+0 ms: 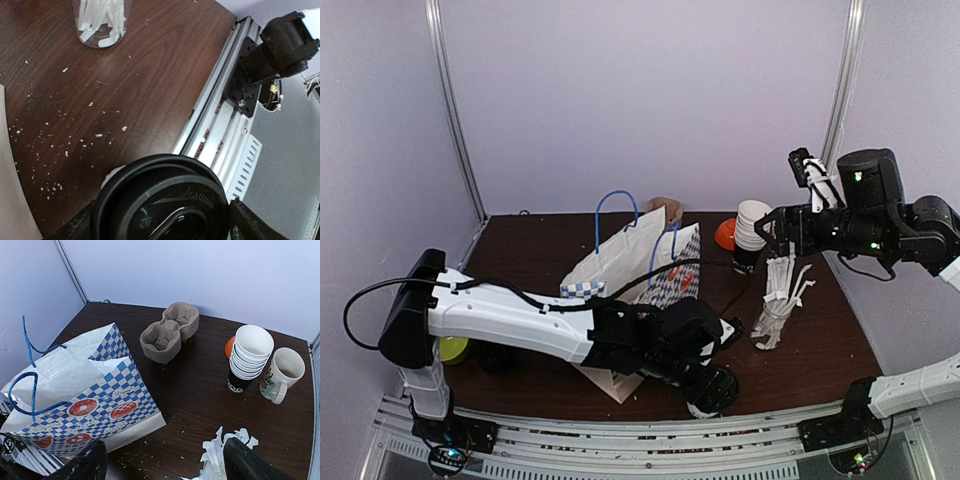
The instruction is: Pack the takeout coffee
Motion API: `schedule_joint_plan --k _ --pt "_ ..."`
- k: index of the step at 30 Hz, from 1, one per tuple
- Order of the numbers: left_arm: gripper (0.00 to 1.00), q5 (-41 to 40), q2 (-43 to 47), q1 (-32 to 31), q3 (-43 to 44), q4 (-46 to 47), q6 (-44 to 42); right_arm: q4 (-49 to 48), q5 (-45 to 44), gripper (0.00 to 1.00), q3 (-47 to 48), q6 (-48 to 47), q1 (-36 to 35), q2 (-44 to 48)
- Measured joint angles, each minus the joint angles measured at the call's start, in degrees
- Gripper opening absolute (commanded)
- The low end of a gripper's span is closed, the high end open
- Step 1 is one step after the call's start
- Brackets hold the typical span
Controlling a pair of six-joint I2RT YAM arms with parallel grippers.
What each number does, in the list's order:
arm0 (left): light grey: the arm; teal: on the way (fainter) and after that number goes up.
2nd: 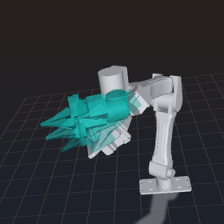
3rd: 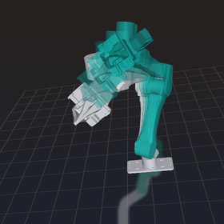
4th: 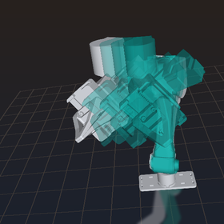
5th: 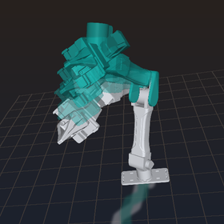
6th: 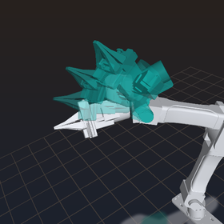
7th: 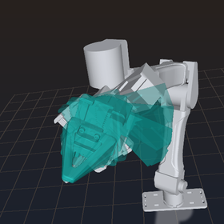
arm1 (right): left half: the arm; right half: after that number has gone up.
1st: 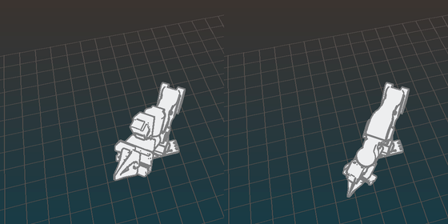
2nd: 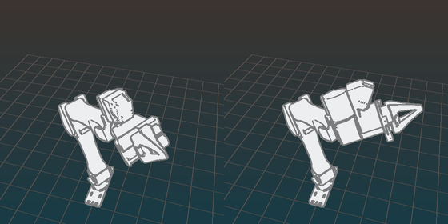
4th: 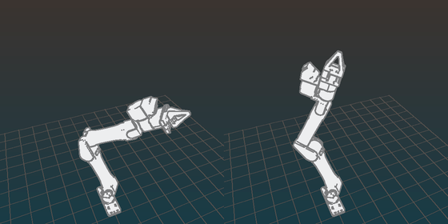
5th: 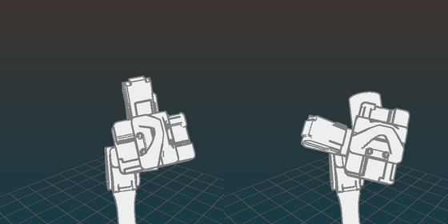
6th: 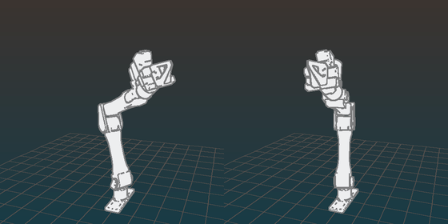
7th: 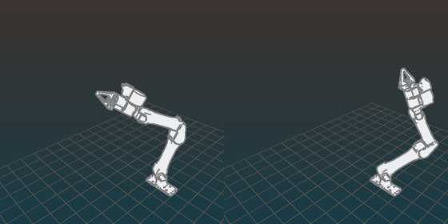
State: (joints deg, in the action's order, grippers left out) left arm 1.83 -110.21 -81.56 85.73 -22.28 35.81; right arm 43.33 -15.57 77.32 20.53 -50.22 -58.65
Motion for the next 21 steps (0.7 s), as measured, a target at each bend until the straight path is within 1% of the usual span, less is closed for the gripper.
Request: schedule_joint_plan --k 3,4,6,8,9,11,12,18,21 --pt "0.50 0.15 -0.70 1.68 0.00 0.57 -0.59 0.04 0.70 0.82 -1.27 0.72 0.00 0.76" --pt "0.52 0.28 -0.70 2.16 0.00 1.09 -0.74 0.04 1.05 0.82 -1.90 0.85 0.00 0.90" --pt "0.60 0.37 -0.70 2.89 0.00 2.27 -1.07 0.15 1.79 0.82 -3.19 0.92 0.00 0.96" --pt "0.70 0.48 -0.81 3.26 0.00 2.84 -1.38 0.37 2.58 0.82 -4.20 0.90 0.00 0.96" --pt "0.81 0.59 -0.85 3.26 0.00 2.91 -1.46 0.48 3.10 0.82 -4.63 0.87 0.00 0.96" --pt "0.96 0.98 -0.92 3.19 0.00 2.86 -1.62 0.66 4.42 0.82 -5.20 0.85 0.00 0.96" --pt "0.98 1.11 -0.92 3.17 0.00 2.84 -1.70 0.68 4.81 0.83 -5.40 0.85 0.00 1.01" --pt "0.98 1.95 -0.63 3.02 -0.20 2.84 -1.95 0.55 7.43 0.84 -7.23 0.74 0.00 1.46" --pt "0.98 1.92 0.76 3.02 -1.01 2.60 -1.95 0.26 8.28 0.92 -7.58 0.81 0.00 1.55"
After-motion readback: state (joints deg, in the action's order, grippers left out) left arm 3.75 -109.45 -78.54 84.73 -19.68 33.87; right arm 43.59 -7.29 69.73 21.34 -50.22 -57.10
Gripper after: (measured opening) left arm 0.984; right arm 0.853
